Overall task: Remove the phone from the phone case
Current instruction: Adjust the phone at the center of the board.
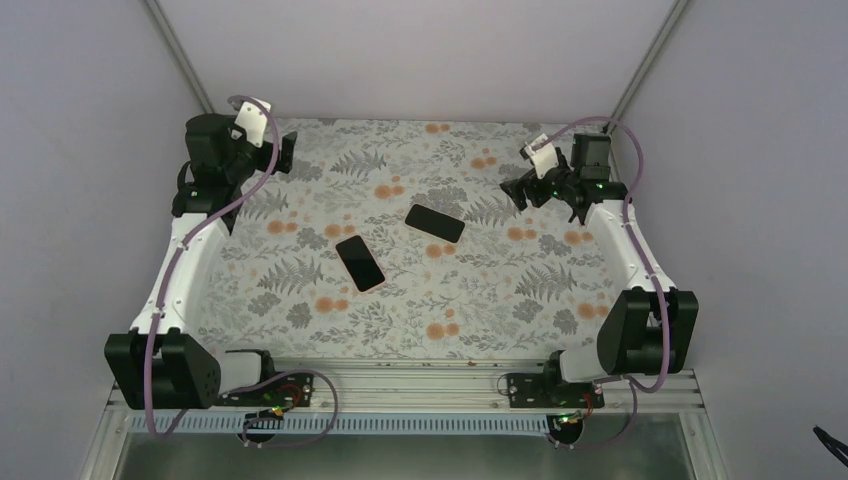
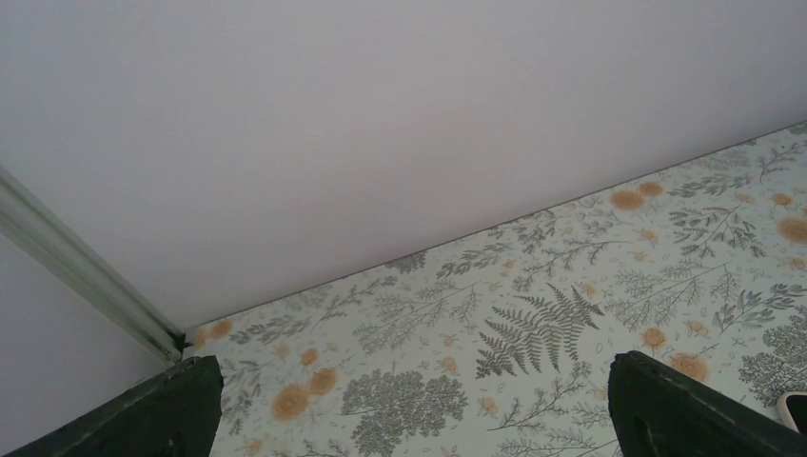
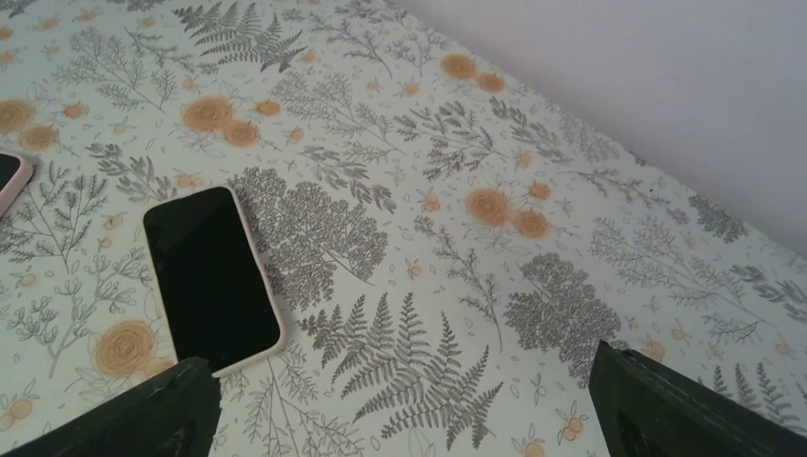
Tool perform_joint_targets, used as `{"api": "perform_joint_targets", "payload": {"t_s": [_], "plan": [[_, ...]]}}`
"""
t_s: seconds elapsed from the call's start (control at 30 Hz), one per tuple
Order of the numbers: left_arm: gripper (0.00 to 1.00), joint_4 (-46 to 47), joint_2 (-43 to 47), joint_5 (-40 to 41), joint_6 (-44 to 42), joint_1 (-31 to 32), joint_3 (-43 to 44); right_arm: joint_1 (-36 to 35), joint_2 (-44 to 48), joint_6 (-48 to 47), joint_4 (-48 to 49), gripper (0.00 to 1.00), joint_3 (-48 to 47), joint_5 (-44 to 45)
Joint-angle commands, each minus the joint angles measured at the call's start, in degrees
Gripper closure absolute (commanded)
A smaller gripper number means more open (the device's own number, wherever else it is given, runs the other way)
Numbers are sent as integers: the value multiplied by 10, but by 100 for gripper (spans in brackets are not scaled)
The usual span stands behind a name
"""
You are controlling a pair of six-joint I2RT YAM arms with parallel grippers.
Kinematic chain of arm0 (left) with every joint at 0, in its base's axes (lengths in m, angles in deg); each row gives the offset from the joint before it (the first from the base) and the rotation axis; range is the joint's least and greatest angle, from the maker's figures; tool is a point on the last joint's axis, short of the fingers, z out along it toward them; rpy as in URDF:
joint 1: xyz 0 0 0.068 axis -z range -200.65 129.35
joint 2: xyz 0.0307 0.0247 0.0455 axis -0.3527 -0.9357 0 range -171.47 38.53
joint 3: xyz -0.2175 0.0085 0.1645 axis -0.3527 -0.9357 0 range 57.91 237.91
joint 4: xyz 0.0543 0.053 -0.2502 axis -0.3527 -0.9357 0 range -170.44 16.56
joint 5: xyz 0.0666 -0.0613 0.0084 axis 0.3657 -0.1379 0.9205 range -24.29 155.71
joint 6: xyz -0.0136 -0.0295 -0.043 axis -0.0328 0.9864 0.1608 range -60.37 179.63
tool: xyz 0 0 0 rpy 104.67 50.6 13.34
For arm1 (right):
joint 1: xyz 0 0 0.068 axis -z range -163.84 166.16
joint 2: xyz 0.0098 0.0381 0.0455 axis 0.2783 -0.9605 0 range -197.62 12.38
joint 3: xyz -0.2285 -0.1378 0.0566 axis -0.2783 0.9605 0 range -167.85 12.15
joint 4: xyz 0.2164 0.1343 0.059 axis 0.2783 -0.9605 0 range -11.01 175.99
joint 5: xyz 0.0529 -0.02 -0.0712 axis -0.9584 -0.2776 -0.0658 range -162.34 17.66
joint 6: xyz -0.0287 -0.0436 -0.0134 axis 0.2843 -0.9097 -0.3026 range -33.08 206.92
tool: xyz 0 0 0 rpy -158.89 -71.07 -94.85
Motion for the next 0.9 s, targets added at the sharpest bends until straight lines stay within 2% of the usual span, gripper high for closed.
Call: {"api": "perform_joint_targets", "payload": {"t_s": [0.0,0.23,0.3,0.47,0.57,0.67,0.7,0.87], "plan": [[0,6,34,19,3,-3,-13,4,12,-15,-33,0,-8,-10],[0,-12,25,17,-3,-3,-2,4,16,-21,-34,0,-3,7],[0,-15,20,18,-4,-3,1,-5,11,-24,-43,0,0,35],[0,-16,6,11,-13,-3,3,-152,-14,-78,-142,17,29,148],[0,-21,-6,15,-9,-2,10,-206,-28,-57,-143,19,35,144],[0,-21,-14,20,-9,-2,11,-231,-56,-53,-155,24,21,103],[0,-22,-16,21,-11,-2,11,-240,-72,-52,-160,29,16,101],[0,-27,-15,24,-18,-3,5,-273,-196,-24,-176,89,-29,119]]}}
